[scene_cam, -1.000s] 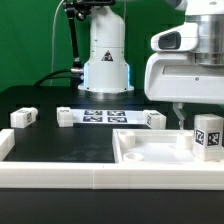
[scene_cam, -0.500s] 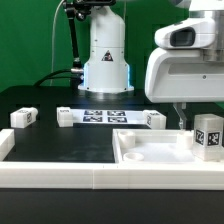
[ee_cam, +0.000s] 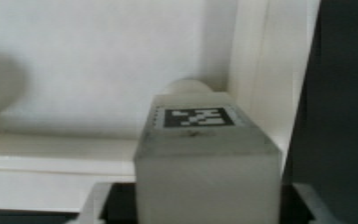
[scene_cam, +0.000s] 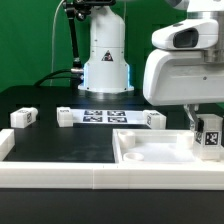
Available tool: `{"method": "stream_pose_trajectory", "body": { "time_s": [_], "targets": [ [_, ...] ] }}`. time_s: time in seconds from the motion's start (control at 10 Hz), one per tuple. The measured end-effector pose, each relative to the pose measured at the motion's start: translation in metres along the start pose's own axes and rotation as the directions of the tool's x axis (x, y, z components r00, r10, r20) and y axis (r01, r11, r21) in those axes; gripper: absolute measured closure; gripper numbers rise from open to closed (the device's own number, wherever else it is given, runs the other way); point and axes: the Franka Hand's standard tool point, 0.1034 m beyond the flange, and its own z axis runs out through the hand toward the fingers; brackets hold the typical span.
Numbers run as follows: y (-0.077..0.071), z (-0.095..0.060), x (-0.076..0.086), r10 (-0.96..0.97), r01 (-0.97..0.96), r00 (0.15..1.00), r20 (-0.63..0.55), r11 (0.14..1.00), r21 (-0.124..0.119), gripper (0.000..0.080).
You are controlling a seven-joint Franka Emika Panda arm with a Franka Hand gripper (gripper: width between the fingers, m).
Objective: Assemble one leg
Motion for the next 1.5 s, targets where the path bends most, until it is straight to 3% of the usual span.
{"method": "stream_pose_trajectory", "body": {
  "time_s": [0.2, 0.4, 0.7, 0.9, 1.2, 1.4, 1.5],
  "targets": [
    [0.000, 0.000, 0.000, 0.018, -0.018, 1.000, 0.000, 1.000, 0.000, 0.0510],
    [0.002, 0.001, 0.001, 0.275, -0.275, 0.961, 0.008, 0.961, 0.013, 0.0510],
    [0.003, 0.002, 0.001, 0.621, -0.621, 0.784, 0.009, 0.784, 0.002, 0.0509],
    [0.004, 0.001, 0.000, 0.811, -0.811, 0.585, 0.002, 0.585, -0.010, 0.0509],
    [0.014, 0.001, 0.000, 0.905, -0.905, 0.424, 0.016, 0.425, -0.009, 0.0509],
    [0.011, 0.002, 0.000, 0.946, -0.947, 0.322, 0.022, 0.322, -0.008, 0.0509],
    [0.011, 0.002, 0.000, 0.948, -0.948, 0.318, 0.022, 0.319, -0.008, 0.0509]
  ]
}}
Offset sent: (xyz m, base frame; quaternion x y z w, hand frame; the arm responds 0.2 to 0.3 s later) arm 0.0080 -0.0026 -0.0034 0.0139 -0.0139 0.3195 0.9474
